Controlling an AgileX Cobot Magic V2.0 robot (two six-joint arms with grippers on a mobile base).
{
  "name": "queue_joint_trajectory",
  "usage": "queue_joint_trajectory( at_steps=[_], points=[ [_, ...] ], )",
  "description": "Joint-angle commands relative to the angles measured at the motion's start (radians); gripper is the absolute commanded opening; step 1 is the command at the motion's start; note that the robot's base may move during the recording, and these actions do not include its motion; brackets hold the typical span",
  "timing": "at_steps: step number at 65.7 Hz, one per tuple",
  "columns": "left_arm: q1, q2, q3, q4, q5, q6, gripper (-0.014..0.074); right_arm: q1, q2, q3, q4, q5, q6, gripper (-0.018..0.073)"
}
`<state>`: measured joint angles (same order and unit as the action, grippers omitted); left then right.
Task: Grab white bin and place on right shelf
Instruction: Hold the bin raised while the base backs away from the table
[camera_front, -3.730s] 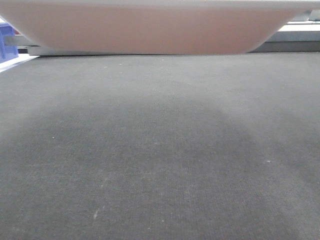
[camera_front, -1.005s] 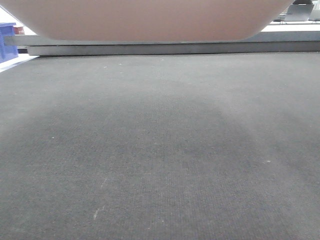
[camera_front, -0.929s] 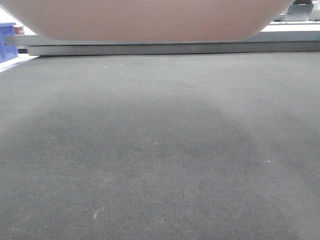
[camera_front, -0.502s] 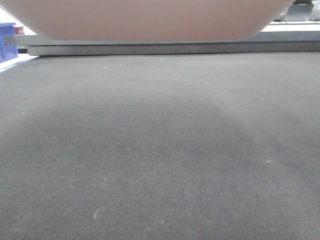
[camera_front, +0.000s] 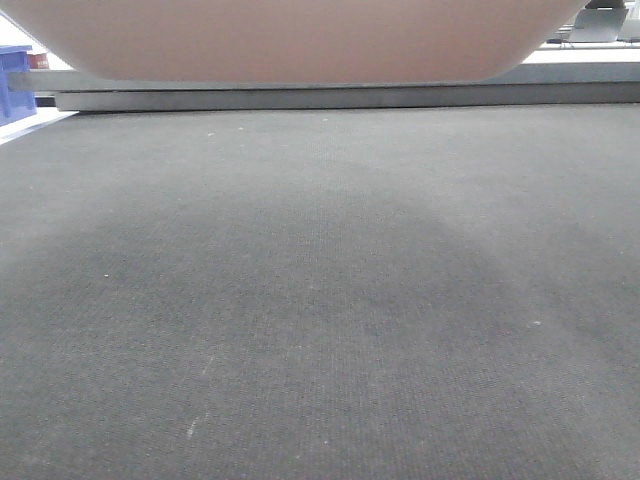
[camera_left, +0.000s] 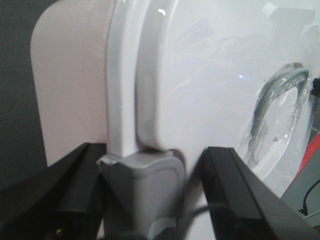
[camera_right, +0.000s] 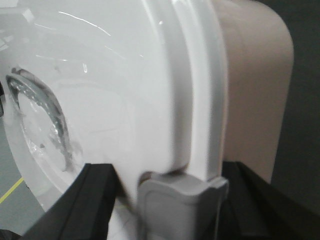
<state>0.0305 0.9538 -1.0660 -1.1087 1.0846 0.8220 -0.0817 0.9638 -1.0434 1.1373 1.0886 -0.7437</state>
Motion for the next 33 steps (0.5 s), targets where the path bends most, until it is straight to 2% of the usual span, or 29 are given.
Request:
queue_joint_trajectory(
  at_steps=[1, 33],
  points=[
    [-0.031, -0.017, -0.036, -0.237, 0.115, 0.016, 0.0248, 0.026, -0.021, -0.039, 0.271, 0.227, -0.003, 0.0457],
    [-0.031, -0.017, -0.036, -0.237, 0.115, 0.016, 0.0248, 0.026, -0.021, -0.039, 0.271, 0.226, -0.003, 0.0457]
  ],
)
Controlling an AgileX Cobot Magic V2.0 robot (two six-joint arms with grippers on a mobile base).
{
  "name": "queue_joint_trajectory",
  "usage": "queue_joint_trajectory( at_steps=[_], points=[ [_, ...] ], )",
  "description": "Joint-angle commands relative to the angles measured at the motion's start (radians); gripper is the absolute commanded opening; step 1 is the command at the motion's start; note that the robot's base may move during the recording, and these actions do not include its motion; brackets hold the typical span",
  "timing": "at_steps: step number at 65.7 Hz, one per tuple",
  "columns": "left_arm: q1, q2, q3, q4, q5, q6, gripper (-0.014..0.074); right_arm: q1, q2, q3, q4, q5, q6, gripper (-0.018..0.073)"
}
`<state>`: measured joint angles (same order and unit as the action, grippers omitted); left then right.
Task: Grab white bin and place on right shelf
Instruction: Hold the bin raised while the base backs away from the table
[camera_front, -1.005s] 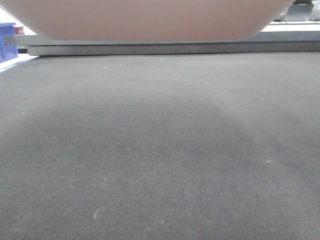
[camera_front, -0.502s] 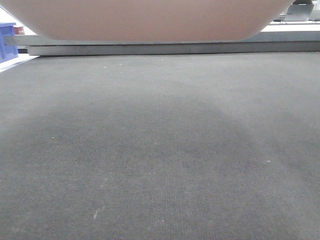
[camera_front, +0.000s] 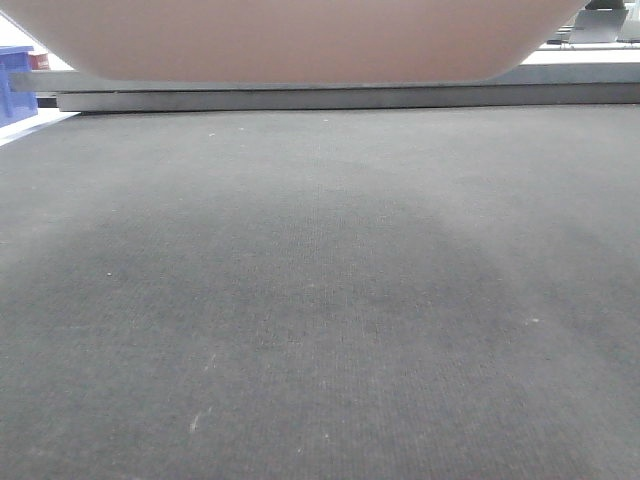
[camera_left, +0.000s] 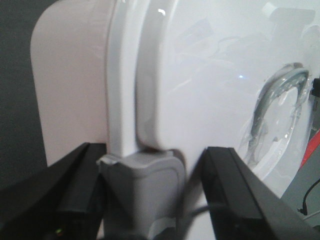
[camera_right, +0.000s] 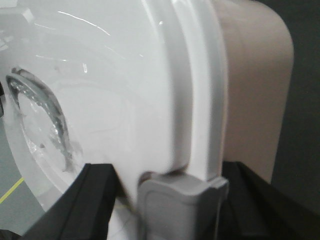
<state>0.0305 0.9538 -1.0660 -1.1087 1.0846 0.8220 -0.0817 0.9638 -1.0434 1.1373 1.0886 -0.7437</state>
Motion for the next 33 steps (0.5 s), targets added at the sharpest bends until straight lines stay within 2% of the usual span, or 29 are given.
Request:
queue_joint_trajectory(
  at_steps=[1, 33],
  points=[
    [-0.031, -0.017, -0.036, -0.237, 0.115, 0.016, 0.0248, 0.026, -0.021, -0.039, 0.271, 0.225, -0.003, 0.0457],
    [-0.031, -0.017, -0.036, -0.237, 0.115, 0.016, 0.0248, 0.026, -0.021, -0.039, 0.271, 0.222, -0.003, 0.0457]
  ],
)
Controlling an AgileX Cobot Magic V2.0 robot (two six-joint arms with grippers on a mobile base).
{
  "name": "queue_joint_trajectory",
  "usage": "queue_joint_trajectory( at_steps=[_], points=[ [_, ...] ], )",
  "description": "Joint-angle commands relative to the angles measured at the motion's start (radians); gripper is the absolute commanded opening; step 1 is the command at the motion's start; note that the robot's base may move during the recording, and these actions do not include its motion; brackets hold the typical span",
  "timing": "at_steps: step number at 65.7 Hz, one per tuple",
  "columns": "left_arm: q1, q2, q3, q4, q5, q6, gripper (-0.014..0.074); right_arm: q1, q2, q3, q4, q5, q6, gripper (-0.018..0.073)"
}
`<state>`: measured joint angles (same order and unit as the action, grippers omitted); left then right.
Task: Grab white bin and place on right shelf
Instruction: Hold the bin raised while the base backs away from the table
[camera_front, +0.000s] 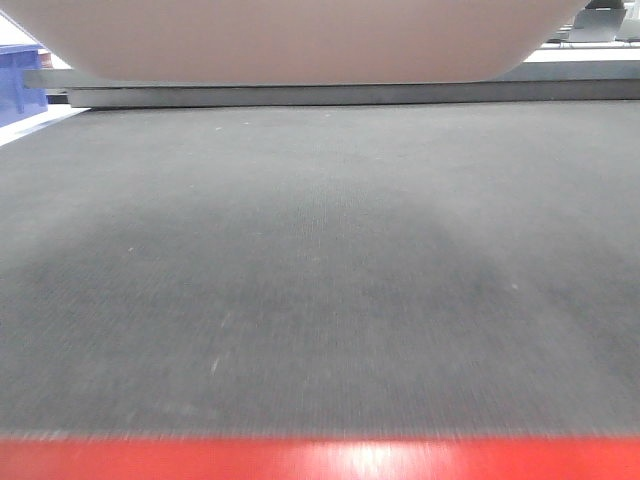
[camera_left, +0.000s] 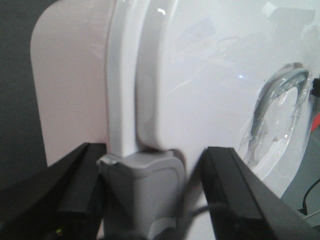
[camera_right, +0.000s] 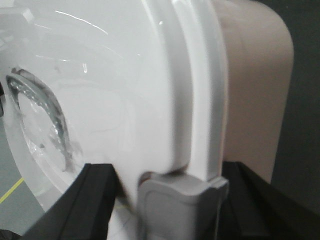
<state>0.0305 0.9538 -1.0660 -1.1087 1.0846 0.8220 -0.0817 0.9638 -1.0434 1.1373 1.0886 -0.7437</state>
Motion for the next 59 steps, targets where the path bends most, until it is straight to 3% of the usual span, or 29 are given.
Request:
queue_joint_trajectory(
  at_steps=[1, 59],
  points=[
    [-0.031, -0.017, -0.036, -0.237, 0.115, 0.016, 0.0248, 0.026, -0.021, -0.039, 0.271, 0.222, -0.003, 0.0457],
    [-0.031, -0.022, -0.036, -0.237, 0.115, 0.016, 0.0248, 0.026, -0.020, -0.039, 0.271, 0.194, -0.003, 0.0457]
  ],
)
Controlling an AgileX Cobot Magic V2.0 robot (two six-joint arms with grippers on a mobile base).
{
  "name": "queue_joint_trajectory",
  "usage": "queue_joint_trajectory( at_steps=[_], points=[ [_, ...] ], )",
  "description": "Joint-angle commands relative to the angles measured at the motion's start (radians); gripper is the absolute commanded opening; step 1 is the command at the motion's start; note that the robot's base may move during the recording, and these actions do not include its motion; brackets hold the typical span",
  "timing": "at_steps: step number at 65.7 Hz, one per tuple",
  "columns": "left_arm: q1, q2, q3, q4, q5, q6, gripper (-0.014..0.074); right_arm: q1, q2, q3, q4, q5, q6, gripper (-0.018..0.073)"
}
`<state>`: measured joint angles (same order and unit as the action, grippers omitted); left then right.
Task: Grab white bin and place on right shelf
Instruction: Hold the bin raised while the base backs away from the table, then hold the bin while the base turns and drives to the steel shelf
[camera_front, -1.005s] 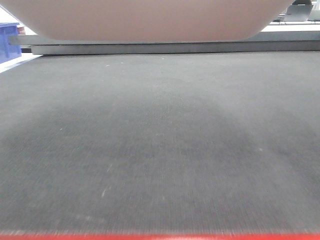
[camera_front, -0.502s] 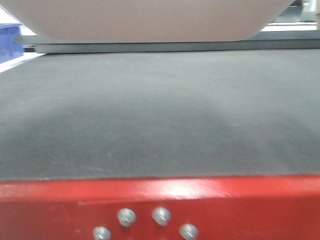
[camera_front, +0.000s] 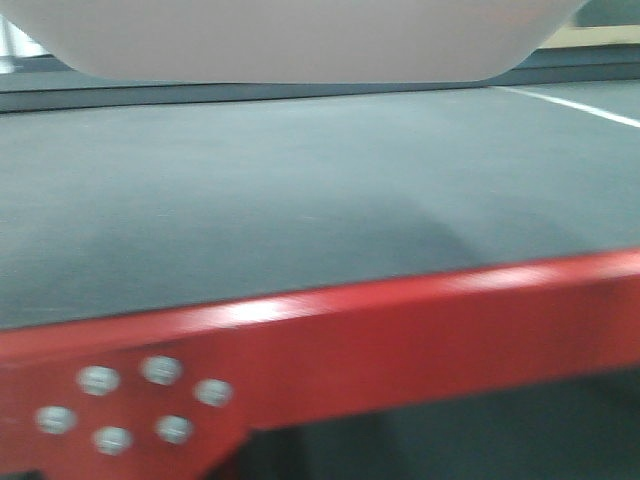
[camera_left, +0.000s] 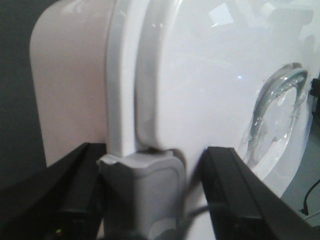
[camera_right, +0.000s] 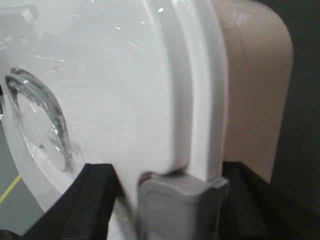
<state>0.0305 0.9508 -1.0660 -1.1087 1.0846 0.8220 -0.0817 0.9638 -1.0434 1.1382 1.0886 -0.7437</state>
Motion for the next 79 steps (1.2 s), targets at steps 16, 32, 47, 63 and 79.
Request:
queue_joint_trajectory(
  at_steps=[16, 32, 47, 63, 79],
  points=[
    [-0.031, -0.019, -0.036, -0.237, 0.115, 0.016, 0.0248, 0.026, -0.020, -0.039, 0.270, 0.194, -0.003, 0.0457],
    [-0.031, -0.019, -0.036, -0.237, 0.115, 0.016, 0.0248, 0.026, -0.020, -0.039, 0.270, 0.193, -0.003, 0.0457],
    [-0.031, -0.019, -0.036, -0.237, 0.115, 0.016, 0.0248, 0.026, -0.020, -0.039, 0.270, 0.193, -0.003, 0.0457],
    [-0.031, -0.019, -0.036, -0.237, 0.115, 0.016, 0.0248, 0.026, -0.020, -0.039, 0.270, 0.193, -0.003, 0.0457],
    [-0.031, -0.019, -0.036, -0.237, 0.115, 0.016, 0.0248, 0.026, -0.020, -0.039, 0.270, 0.193, -0.003, 0.0457]
  ],
)
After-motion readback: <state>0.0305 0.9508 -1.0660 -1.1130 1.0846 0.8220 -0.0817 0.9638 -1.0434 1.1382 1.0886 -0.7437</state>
